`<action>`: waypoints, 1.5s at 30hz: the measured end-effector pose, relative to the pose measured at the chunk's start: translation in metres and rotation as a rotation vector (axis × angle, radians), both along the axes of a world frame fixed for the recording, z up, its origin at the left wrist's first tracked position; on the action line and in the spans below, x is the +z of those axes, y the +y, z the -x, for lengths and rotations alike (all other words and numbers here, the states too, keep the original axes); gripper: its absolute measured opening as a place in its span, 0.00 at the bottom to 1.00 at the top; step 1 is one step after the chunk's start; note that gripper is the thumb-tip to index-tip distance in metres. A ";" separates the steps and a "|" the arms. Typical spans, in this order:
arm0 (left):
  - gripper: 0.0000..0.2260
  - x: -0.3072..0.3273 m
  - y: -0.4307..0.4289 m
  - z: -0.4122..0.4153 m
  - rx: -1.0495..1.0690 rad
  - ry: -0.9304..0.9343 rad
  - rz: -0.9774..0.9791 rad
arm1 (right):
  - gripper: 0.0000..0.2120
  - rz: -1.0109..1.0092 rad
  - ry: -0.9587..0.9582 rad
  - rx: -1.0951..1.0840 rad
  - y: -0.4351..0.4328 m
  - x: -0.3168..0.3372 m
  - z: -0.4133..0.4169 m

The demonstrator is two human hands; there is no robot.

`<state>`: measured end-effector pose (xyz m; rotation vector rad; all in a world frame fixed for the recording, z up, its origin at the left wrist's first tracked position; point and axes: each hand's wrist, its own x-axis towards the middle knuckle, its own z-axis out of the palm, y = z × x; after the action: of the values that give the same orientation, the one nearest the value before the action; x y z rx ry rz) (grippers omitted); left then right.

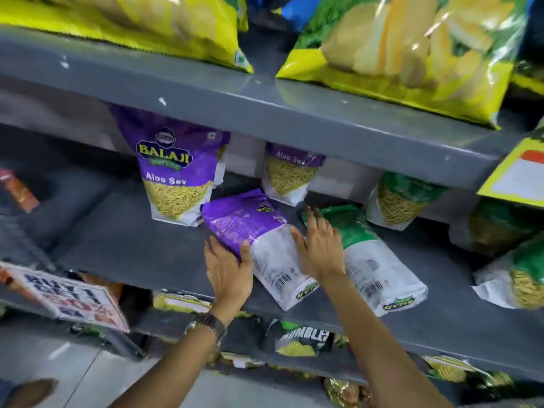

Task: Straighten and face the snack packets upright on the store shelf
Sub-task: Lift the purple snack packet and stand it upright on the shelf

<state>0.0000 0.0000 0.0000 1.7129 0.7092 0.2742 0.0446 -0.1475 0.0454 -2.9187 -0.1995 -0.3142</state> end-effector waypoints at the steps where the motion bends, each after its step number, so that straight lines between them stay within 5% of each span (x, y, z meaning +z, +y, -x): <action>1: 0.32 -0.006 -0.003 -0.006 0.014 -0.014 0.126 | 0.30 -0.024 0.134 -0.021 0.000 0.000 -0.008; 6: 0.27 -0.012 0.001 -0.020 0.017 0.118 0.640 | 0.30 -0.414 0.565 -0.133 -0.006 0.000 -0.033; 11: 0.25 -0.006 0.002 -0.025 -0.102 0.144 0.597 | 0.27 -0.646 0.786 -0.160 -0.013 0.000 -0.035; 17: 0.16 0.000 -0.003 -0.011 -0.172 -0.003 0.520 | 0.24 -0.845 0.677 -0.181 -0.032 -0.009 -0.023; 21: 0.23 0.015 0.001 -0.016 -0.225 -0.151 0.396 | 0.24 -1.031 0.589 -0.121 -0.044 0.005 -0.012; 27: 0.29 0.047 0.017 -0.077 -0.428 -0.422 0.109 | 0.26 -1.045 0.260 -0.012 -0.031 0.027 -0.036; 33: 0.35 0.033 0.036 -0.128 -0.568 -0.418 -0.099 | 0.23 -1.119 0.004 -0.122 -0.002 -0.006 -0.041; 39: 0.31 0.020 0.038 -0.124 -0.523 -0.466 -0.021 | 0.28 -1.075 0.112 -0.033 -0.020 -0.004 -0.036; 43: 0.37 0.011 0.021 -0.095 -0.374 -0.543 0.025 | 0.15 -1.363 0.012 0.063 -0.044 0.034 -0.041; 45: 0.32 0.007 -0.001 -0.068 -0.277 -0.599 -0.032 | 0.13 -1.405 0.006 0.119 -0.050 0.051 -0.044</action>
<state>0.0680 -0.0013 0.0070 1.6169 0.0281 0.5728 0.0886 -0.1977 0.0965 -1.5123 -0.0805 -0.2575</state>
